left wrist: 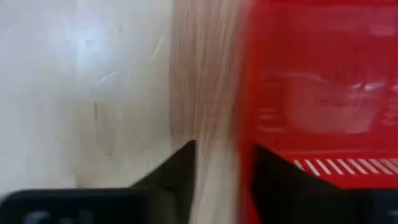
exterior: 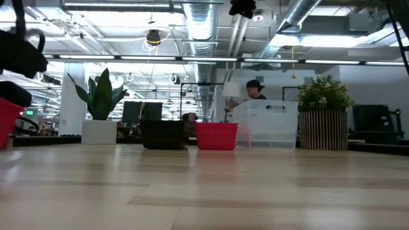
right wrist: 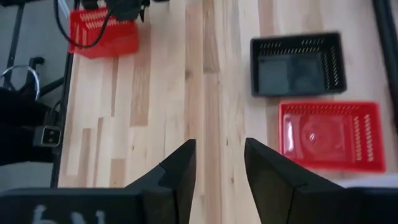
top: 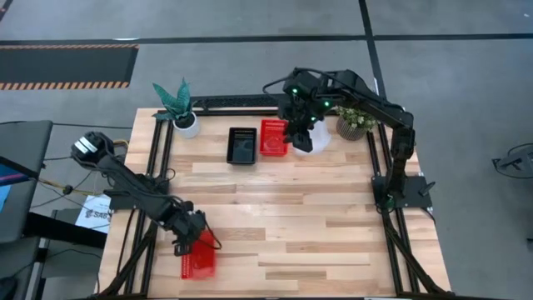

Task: Stack baskets by color
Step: Stack the bottom orange bin on the orange bin

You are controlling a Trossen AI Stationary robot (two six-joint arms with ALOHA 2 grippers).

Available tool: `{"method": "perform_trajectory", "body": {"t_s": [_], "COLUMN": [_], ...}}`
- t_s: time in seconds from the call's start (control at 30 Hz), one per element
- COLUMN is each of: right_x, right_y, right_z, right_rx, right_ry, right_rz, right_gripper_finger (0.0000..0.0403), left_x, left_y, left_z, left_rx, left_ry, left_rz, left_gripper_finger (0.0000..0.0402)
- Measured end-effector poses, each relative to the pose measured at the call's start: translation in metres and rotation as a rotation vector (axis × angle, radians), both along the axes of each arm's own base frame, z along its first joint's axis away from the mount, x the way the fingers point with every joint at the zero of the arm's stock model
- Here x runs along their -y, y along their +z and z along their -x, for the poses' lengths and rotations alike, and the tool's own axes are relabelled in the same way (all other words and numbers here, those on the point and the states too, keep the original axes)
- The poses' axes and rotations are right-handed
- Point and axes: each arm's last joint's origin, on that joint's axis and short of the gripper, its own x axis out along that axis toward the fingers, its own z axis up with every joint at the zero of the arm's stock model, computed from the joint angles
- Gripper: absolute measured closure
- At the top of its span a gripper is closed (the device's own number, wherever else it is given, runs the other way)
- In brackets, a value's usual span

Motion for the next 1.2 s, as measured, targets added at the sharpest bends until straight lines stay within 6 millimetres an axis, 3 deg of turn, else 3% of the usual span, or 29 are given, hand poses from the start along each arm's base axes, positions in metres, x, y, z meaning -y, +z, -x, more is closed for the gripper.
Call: {"method": "perform_trajectory", "body": {"t_s": [0.1,0.23,0.47,0.63,0.77,1.0,1.2], "right_x": [-0.001,-0.002,-0.003,-0.010,-0.012,-0.010,-0.006], "right_y": [-0.002,-0.004,-0.006,-0.025,-0.028,-0.012,-0.009], "right_z": [0.003,0.006,0.007,-0.012,-0.012,-0.018,-0.027], "right_rx": [-0.040,-0.086,-0.129,-0.150,-0.161,0.008,0.100], "right_ry": [-0.013,-0.057,-0.160,-0.228,-0.276,-0.357,-0.399], "right_rz": [-0.021,-0.057,-0.107,-0.052,-0.058,-0.107,-0.093], "right_gripper_finger": [0.0252,0.0258,0.0261,0.0262,0.0265,0.0260,0.0217], "left_x": [-0.004,-0.015,-0.050,-0.080,-0.106,-0.156,-0.188], "left_y": [-0.001,0.004,0.037,0.060,0.093,0.148,0.160], "left_z": [-0.004,-0.011,-0.034,-0.054,-0.072,-0.078,-0.071], "left_rx": [-0.003,0.021,0.185,0.271,0.394,0.483,0.466], "left_ry": [0.023,0.088,0.236,0.354,0.409,0.433,0.482], "left_rz": [0.001,0.018,0.007,-0.008,-0.056,-0.275,-0.382], "left_gripper_finger": [0.0372,0.0397,0.0401,0.0401,0.0401,0.0401,0.0401]}}
